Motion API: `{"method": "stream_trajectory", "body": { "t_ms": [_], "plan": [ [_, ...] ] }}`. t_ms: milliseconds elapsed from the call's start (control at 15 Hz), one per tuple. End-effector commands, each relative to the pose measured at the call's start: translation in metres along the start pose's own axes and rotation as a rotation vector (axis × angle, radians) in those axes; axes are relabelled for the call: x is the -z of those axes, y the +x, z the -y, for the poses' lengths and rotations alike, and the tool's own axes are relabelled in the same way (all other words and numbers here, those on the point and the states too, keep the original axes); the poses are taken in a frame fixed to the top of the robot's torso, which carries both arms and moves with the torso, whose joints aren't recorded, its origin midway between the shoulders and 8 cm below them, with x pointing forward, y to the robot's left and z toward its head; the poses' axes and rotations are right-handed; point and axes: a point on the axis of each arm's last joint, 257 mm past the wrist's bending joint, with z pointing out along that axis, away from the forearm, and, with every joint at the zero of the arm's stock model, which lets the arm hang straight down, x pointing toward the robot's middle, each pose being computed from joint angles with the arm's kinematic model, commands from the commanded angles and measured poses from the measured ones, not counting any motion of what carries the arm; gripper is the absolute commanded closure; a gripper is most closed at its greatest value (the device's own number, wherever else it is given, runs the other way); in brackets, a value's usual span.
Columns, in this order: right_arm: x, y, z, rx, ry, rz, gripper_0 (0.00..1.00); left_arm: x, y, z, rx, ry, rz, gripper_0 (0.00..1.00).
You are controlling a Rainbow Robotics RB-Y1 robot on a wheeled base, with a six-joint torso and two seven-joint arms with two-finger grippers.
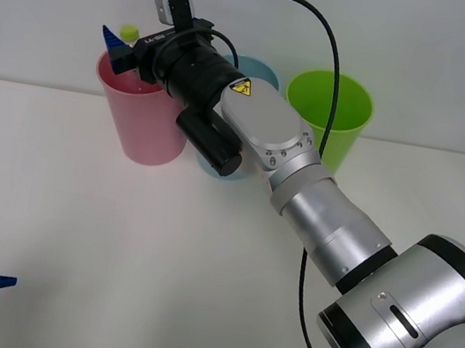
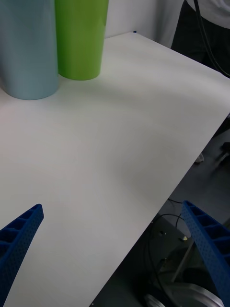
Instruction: Put cans in the blue bin and PET bottles in the pink bin and trash in the green bin.
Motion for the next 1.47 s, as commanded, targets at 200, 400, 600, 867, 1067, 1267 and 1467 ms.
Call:
{"method": "stream_trajectory", "body": {
  "t_ms": [200,400,600,867,1067,1267,1467],
  "plan": [
    [0.0,0.0,0.0,0.001,-0.001,0.0,0.0,0.0,0.0,0.0,0.0,0.0,0.0,0.0],
    [0.0,-0.002,-0.001,0.0,-0.003,0.004,0.0,0.0,0.0,0.0,0.0,0.0,0.0,0.0],
    [-0.001,-0.004,-0.002,0.004,-0.004,0.007,0.0,0.0,0.0,0.0,0.0,0.0,0.0,0.0],
    [0.0,-0.015,-0.017,-0.008,-0.054,0.027,0.0,0.0,0.0,0.0,0.0,0.0,0.0,0.0],
    [0.009,-0.032,-0.058,-0.075,-0.188,0.066,0.0,0.0,0.0,0.0,0.0,0.0,0.0,0.0],
    [0.028,-0.046,-0.094,-0.121,-0.306,0.115,0.0,0.0,0.0,0.0,0.0,0.0,0.0,0.0],
    [0.059,-0.062,-0.122,-0.167,-0.421,0.171,0.0,0.0,0.0,0.0,0.0,0.0,0.0,0.0]
  ]
}}
